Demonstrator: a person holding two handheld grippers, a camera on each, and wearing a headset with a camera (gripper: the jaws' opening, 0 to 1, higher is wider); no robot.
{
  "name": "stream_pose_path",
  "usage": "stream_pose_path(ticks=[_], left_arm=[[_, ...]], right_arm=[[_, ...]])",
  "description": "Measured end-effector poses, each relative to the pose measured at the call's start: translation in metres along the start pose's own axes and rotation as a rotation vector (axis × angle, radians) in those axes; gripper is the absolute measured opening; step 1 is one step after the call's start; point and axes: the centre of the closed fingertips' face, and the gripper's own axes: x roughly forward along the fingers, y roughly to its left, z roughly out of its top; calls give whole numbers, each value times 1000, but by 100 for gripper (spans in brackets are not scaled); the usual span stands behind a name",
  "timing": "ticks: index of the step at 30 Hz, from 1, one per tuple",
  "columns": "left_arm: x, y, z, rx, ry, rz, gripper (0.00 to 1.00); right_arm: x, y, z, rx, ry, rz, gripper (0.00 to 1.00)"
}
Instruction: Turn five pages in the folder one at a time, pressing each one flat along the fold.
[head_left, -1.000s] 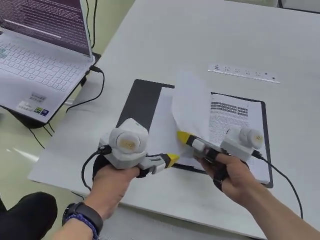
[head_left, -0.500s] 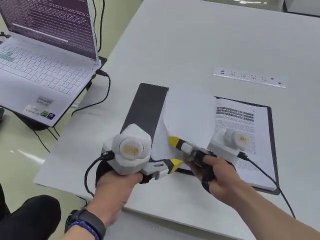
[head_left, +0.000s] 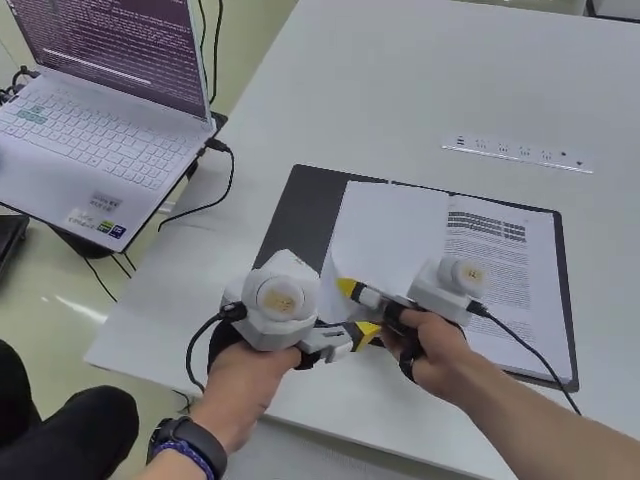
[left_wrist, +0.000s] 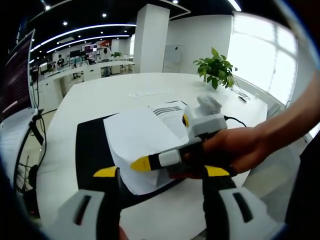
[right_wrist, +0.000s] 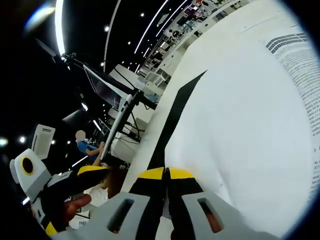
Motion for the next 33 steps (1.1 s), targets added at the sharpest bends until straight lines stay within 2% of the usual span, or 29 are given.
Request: stream_pose_path(ticks=[7, 10, 12, 15, 20, 22, 24, 26, 27, 29, 33], left_arm=[[-3, 1, -3, -1, 8, 5, 67], [-4, 4, -2, -5, 5, 10, 66], [-4, 5, -2, -7, 5, 12, 66], [-4, 5, -4, -8, 13, 17, 67], [-3, 5, -6, -17, 17, 15, 66], [-3, 5, -6, -17, 14, 18, 65], [-3, 10, -4, -31, -1, 26, 64], [-4, 17, -2, -49, -16, 38, 64], [-3, 13, -2, -74, -14, 15, 67], [0, 13, 1, -76, -28, 14, 72], [4, -6, 10, -70, -54, -39, 71]], right_arm=[[11, -13, -12, 23, 27, -48, 2], [12, -15, -14, 37, 27, -50, 3], [13, -13, -15, 66, 28, -44, 5], [13, -5, -15, 20, 41, -11, 13], [11, 1, -14, 38, 35, 27, 24], [8, 6, -15, 20, 45, 45, 28], [2, 9, -16, -53, 55, 56, 35], [-8, 19, -16, -59, 57, 78, 39], [-11, 19, -15, -57, 46, 75, 40], [-19, 21, -8, -70, 17, 82, 38], [-34, 18, 0, -80, -11, 78, 39]])
